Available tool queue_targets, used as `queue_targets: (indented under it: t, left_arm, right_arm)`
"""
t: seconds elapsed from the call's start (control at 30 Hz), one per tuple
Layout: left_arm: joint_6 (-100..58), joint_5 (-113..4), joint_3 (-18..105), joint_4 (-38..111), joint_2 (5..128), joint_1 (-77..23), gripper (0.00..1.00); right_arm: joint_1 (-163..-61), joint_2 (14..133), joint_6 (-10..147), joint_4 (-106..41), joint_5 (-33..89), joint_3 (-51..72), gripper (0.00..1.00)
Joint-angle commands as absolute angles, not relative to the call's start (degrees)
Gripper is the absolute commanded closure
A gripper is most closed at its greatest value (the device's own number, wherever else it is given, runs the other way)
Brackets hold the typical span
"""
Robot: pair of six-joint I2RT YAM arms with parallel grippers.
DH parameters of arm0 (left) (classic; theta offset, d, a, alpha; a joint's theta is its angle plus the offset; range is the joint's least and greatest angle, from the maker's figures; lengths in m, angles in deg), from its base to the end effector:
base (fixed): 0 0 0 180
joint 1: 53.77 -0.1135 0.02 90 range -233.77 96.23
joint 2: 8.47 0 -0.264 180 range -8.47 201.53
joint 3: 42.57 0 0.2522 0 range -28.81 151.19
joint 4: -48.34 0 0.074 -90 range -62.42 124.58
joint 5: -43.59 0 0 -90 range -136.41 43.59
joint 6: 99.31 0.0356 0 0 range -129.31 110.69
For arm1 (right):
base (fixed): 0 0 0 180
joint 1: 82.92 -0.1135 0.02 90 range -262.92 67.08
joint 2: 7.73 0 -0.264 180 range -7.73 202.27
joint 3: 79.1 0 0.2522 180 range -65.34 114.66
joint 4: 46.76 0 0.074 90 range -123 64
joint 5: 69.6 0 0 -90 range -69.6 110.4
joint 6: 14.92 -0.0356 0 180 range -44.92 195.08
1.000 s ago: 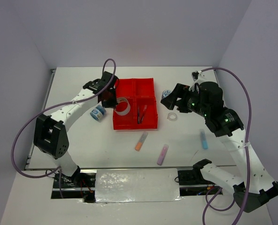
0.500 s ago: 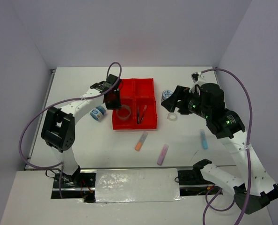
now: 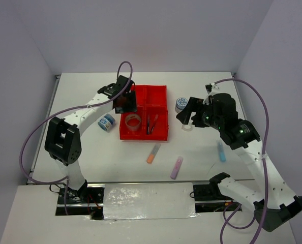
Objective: Sort the stationery into containers
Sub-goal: Place the stationery in the storage box, then pick up the stationery from the center of the board.
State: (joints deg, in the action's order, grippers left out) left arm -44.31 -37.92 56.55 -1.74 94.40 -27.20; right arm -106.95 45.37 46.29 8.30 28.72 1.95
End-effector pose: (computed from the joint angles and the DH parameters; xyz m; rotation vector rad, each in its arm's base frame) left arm 0.3556 -0.1719 0.2662 -0.2455 2.5027 -0.2599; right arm 0.1637 0.0786 0.3930 -0.0062 2.1169 0.7130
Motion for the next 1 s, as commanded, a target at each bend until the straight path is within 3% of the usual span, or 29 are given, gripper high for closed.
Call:
queue_targets:
  t: [0.0, 0.17, 0.33, 0.97]
  left_arm:
    - [-45.5, -40.4, 62.1, -1.5, 89.3, -24.4, 0.32]
    - [-46.4, -39.9, 67.2, -5.6, 87.2, -21.2, 0.32]
    - [-45.6, -39.2, 66.8, -6.7, 82.5, -21.2, 0.26]
    - [-41.2, -45.7, 56.3, -8.6, 72.7, -24.6, 0.23]
  right_arm:
    - [-107.3, 48.3, 45.2, 11.0, 20.6, -2.5, 0.13]
    - [-105.3, 56.1, 41.0, 11.1, 10.7, -7.4, 0.18]
    - [-103.2, 66.4, 42.5, 7.5, 10.8, -7.0, 0.35]
    - [-93.4, 92.1, 47.6, -2.0, 13.2, -0.6, 0.39]
